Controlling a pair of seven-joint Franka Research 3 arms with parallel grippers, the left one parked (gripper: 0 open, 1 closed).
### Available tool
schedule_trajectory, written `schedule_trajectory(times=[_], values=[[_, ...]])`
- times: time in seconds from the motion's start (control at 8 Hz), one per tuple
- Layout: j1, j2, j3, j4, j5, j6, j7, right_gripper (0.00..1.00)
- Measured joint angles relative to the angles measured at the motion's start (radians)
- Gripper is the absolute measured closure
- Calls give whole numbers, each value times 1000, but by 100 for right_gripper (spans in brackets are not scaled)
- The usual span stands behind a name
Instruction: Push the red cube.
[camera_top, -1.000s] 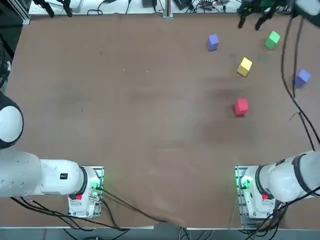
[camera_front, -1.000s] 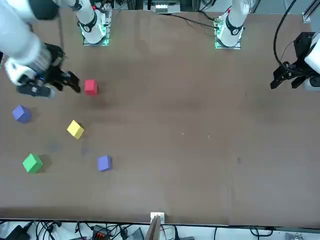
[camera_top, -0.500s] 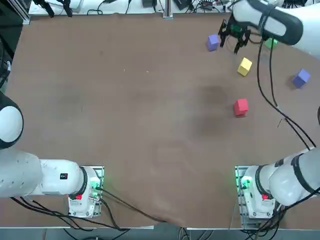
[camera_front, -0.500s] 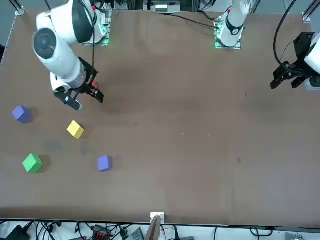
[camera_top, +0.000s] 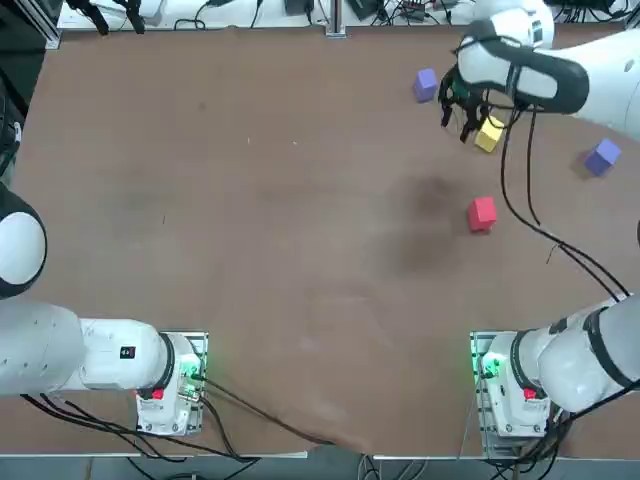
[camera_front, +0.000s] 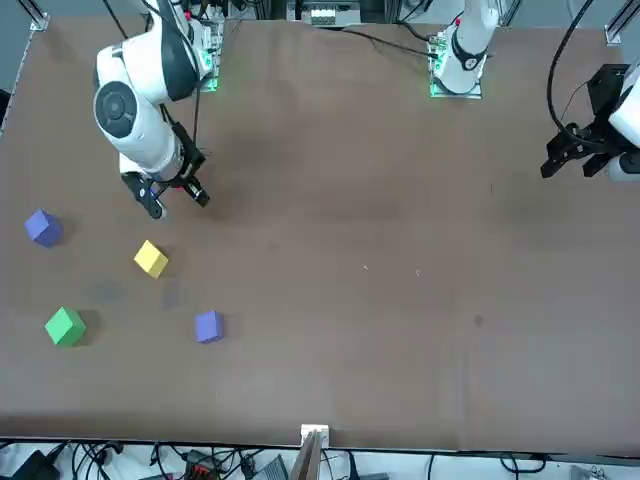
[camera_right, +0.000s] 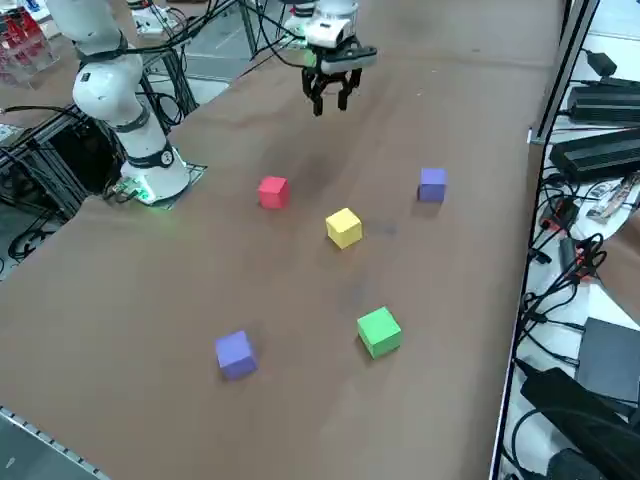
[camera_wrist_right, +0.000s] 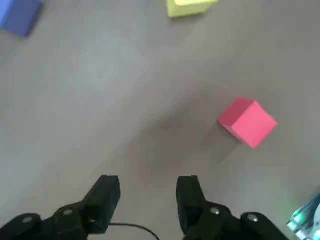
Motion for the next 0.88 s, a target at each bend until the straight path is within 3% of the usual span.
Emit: schedule_trajectory(times=[0.25,0.88], values=[[2,-14,0,-105,0,80,115,44],[3,-68,-1,-382,2,331,315,44]])
